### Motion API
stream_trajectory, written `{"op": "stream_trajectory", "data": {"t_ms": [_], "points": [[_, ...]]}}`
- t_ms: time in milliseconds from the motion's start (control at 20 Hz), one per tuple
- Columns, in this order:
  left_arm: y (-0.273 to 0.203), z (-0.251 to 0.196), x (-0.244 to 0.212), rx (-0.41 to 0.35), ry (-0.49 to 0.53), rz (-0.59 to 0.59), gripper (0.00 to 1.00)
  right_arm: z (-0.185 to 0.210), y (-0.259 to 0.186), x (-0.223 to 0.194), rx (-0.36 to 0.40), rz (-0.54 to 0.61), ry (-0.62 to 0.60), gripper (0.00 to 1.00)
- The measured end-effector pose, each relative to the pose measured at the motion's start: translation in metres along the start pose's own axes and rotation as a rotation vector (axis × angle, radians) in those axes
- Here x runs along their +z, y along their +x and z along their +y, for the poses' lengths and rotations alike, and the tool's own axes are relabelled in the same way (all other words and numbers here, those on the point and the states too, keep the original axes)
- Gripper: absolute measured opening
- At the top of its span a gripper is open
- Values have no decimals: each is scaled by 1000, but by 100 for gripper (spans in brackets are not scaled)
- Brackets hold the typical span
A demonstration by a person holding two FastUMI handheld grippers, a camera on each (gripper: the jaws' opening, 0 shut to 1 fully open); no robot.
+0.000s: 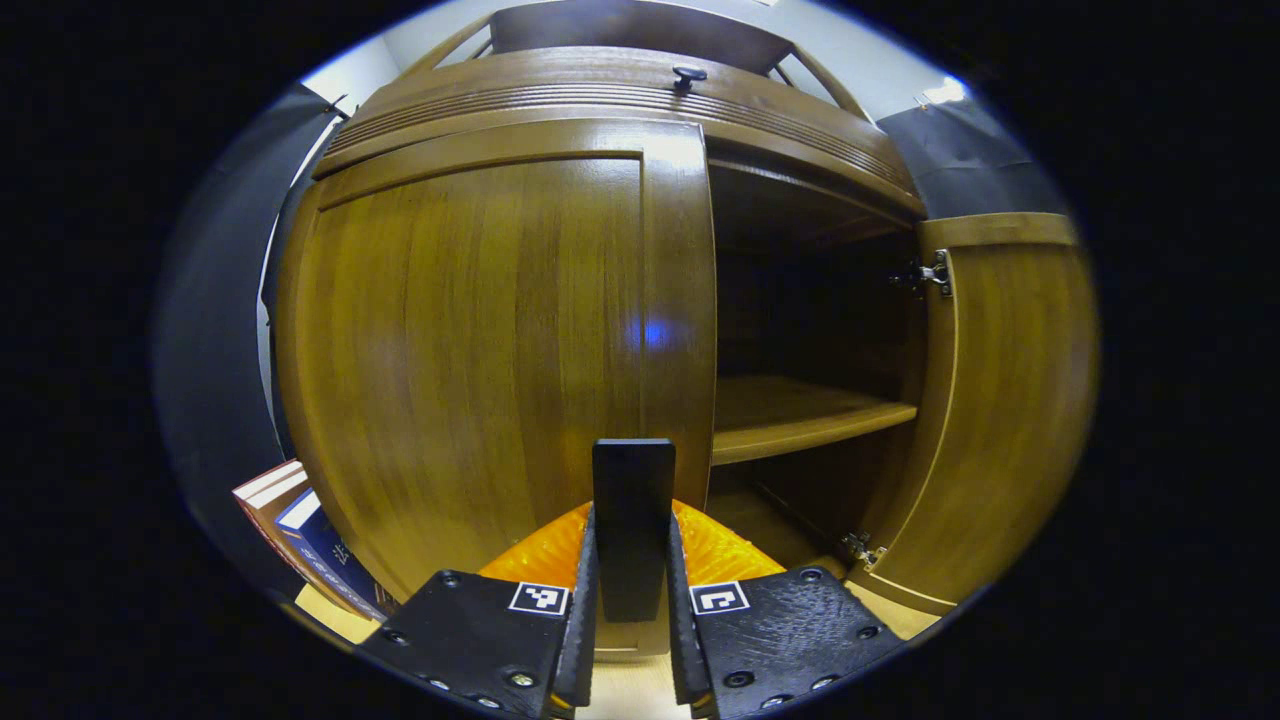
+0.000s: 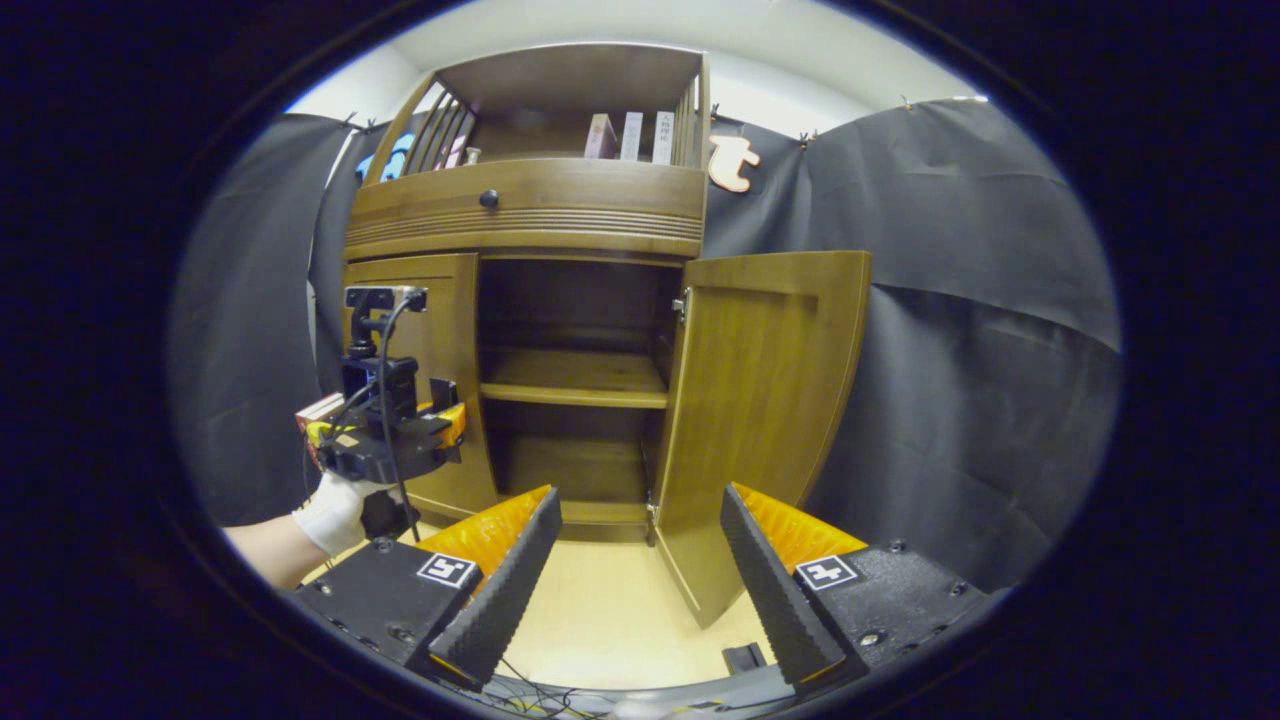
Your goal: Open the right door of the double-door shoe cabinet with the right hand, and open the left door with the left hand.
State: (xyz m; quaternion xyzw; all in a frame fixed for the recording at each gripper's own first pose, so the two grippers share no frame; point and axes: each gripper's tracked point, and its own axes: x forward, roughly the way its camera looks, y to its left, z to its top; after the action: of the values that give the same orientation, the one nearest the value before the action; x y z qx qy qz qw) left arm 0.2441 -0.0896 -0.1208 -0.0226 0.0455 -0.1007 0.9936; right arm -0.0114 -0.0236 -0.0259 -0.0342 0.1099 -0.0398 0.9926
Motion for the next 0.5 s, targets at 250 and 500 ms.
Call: {"op": "stream_trajectory", "data": {"t_ms": [250,500], "points": [[-42,4,-3,-52,38,-19,30,8,-1,-4,26,17,2,100],[-84,17,-7,-77,43,-27,30,13,-1,-4,51,18,7,100]]}}
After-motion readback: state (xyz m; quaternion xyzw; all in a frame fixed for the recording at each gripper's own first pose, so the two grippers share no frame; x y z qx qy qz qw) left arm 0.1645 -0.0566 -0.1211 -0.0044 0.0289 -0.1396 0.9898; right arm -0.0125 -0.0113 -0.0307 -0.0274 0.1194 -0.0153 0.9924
